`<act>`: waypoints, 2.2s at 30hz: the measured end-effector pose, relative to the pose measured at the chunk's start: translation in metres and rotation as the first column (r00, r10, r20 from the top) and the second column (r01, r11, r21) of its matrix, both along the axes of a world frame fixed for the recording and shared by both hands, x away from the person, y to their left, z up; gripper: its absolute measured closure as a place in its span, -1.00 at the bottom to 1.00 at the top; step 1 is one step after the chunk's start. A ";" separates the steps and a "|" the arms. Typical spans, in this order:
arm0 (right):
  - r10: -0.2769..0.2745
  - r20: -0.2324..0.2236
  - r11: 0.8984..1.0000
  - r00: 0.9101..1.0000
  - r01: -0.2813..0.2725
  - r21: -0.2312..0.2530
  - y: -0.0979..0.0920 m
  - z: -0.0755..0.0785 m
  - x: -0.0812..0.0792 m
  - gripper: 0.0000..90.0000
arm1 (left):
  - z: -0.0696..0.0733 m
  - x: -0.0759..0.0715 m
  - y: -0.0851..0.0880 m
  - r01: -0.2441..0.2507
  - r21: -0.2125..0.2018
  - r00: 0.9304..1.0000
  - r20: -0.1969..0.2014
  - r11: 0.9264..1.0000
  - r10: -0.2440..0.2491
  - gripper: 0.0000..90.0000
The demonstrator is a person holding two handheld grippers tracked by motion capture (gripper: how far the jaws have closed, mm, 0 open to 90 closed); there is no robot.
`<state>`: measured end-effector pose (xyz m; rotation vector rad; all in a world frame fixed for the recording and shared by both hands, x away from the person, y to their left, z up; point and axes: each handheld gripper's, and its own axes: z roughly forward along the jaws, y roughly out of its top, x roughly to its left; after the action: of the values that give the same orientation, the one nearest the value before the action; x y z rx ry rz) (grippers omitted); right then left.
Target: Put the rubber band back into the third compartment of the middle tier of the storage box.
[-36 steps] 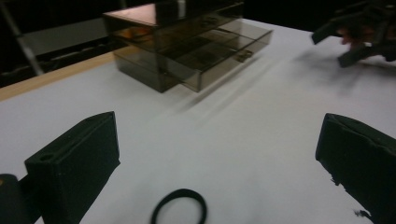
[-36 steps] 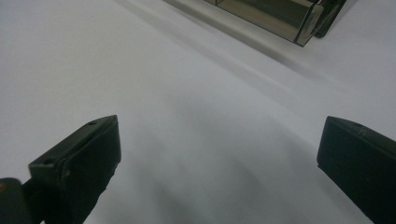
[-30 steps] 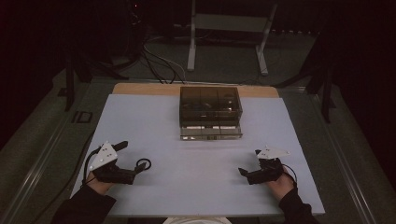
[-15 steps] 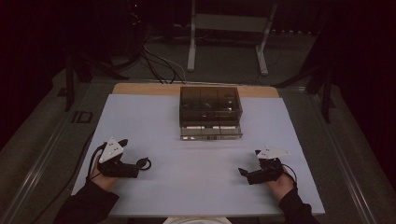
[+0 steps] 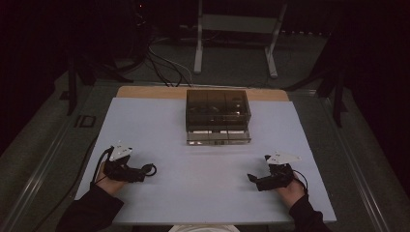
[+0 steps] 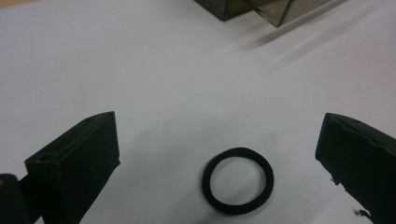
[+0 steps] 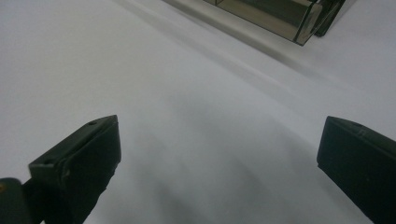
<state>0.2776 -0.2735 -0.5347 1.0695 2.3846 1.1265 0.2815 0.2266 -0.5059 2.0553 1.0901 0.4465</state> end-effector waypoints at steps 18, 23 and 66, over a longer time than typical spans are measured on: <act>0.000 0.000 1.000 1.000 0.000 0.003 -0.001 0.000 0.000 -1.00 | -0.011 0.003 0.001 -0.028 0.071 0.998 -0.050 0.997 0.031 -0.31; 0.002 -0.003 1.000 1.000 -0.002 0.002 -0.001 0.000 0.000 -1.00 | -0.011 0.002 0.001 -0.016 0.075 0.999 -0.036 0.997 0.019 -0.04; 0.008 0.001 1.000 1.000 -0.008 -0.001 -0.001 0.001 0.000 -1.00 | -0.024 0.006 -0.006 0.023 0.134 0.987 -0.158 0.991 -0.002 0.99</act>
<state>0.2773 -0.2744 -0.5342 1.0598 2.3900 1.1284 0.2877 0.2204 -0.5295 2.2473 1.1665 0.3656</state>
